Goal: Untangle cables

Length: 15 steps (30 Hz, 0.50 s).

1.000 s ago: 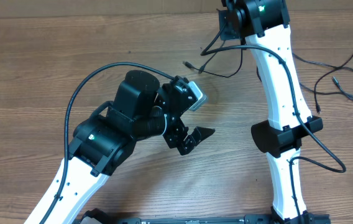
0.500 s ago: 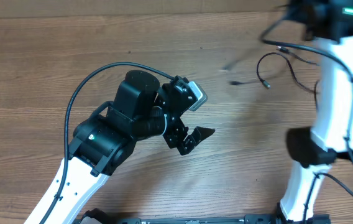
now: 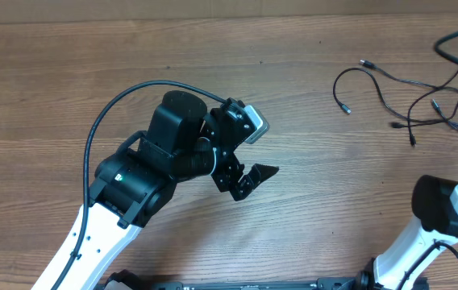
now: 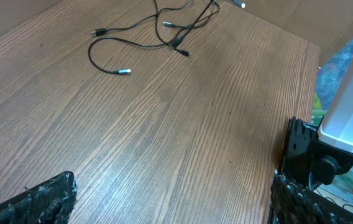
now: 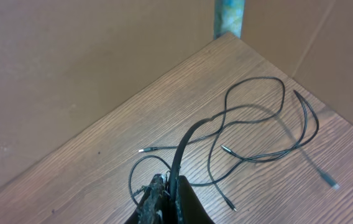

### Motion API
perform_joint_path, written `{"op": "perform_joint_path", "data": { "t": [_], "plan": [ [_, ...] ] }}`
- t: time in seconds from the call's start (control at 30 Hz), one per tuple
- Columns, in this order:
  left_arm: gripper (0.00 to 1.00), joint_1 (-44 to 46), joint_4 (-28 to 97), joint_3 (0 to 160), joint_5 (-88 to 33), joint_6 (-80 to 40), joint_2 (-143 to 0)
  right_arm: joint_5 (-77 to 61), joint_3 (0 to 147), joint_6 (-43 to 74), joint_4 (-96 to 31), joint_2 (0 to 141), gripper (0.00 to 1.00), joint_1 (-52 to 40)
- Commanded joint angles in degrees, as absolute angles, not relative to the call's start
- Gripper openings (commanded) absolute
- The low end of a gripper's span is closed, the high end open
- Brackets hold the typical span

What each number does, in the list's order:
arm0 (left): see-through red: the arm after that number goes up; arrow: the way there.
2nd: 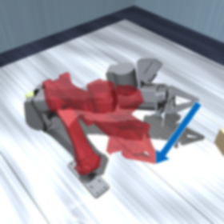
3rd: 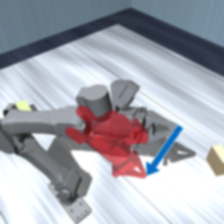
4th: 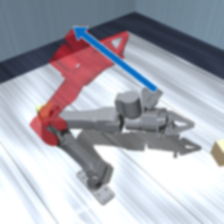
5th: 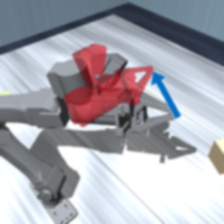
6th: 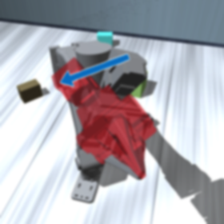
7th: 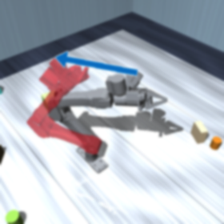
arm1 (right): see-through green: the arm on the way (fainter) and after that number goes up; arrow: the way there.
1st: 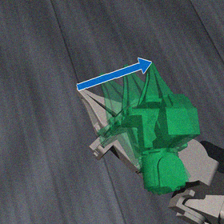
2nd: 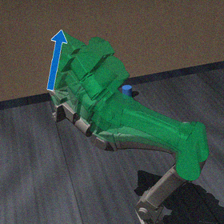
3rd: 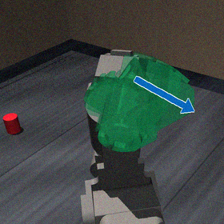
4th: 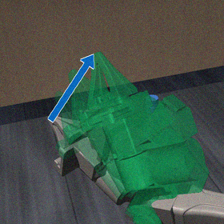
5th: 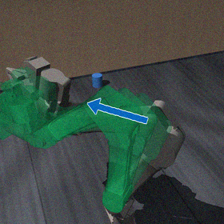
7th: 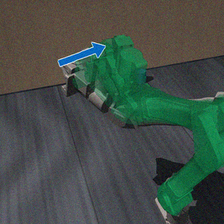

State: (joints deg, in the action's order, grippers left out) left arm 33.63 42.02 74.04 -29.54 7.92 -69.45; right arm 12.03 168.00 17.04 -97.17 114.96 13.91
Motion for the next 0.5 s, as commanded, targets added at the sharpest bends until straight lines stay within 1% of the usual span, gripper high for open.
{"op": "perform_joint_path", "data": {
  "t": [0.0,0.23,0.47],
  "plan": [
    [0.99,33.39,41.82,75.05,-29.41,8.60,-69.65,6.70,169.10,16.03,-97.03,114.21,0.04,14.96],
    [1.00,33.39,41.82,75.05,-29.41,8.60,-69.65,1.74,169.10,14.50,-97.06,114.21,0.04,15.03],
    [1.00,33.39,41.80,75.05,-29.41,8.60,-69.65,0.34,168.92,14.55,-97.06,114.21,0.04,15.20]
  ]
}}
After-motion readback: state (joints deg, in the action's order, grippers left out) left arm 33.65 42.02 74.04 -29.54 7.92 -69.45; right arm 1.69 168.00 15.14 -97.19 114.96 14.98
